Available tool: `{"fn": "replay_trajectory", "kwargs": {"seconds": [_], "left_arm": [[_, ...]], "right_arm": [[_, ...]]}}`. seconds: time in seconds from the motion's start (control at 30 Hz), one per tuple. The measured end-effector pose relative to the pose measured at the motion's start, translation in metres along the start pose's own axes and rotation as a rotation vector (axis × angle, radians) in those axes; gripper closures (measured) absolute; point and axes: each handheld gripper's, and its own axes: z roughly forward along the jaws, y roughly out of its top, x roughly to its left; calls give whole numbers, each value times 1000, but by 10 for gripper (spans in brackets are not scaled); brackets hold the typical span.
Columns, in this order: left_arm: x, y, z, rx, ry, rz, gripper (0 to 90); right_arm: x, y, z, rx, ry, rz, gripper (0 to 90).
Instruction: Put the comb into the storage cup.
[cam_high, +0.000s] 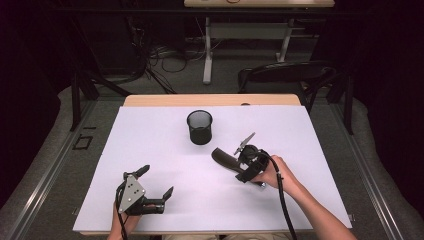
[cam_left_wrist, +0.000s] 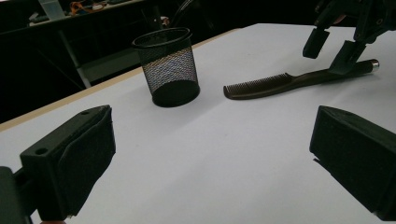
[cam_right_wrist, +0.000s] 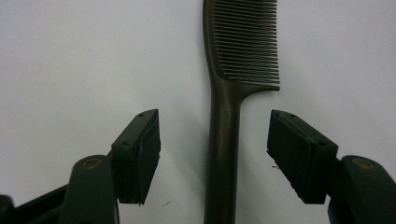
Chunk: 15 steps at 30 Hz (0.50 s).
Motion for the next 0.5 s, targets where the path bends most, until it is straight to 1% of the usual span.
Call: {"fn": "replay_trajectory", "kwargs": {"seconds": [0.03, 0.07, 0.1, 0.13, 0.2, 0.23, 0.33, 0.37, 0.43, 0.5], "left_arm": [[0, 0, 0, -1, -1, 0, 1], [0, 0, 0, -1, -2, 0, 1], [0, 0, 0, -2, -1, -2, 1], [0, 0, 0, -2, -2, -3, 1], [0, 0, 0, -1, -2, -3, 1], [0, 0, 0, -2, -3, -3, 1], [0, 0, 1, -1, -2, -3, 1], [0, 0, 1, -1, -2, -4, 1], [0, 0, 1, 0, -3, -3, 1], [0, 0, 1, 1, -3, -2, 1]], "right_arm": [[-1, 1, 0, 14, 2, -2, 394], [-2, 2, 1, 11, 3, 0, 425], [-2, 3, 1, 23, 2, 6, 442], [-3, 4, 2, 28, 4, 1, 460], [-5, 8, 4, 46, 5, 1, 518], [-5, 8, 4, 46, 5, 1, 518], [-7, 11, 7, 68, 12, 5, 556], [-8, 13, 9, 87, 12, 5, 575], [-8, 13, 11, 96, 14, 3, 585], [-9, 14, 13, 113, 20, 13, 606]]}}
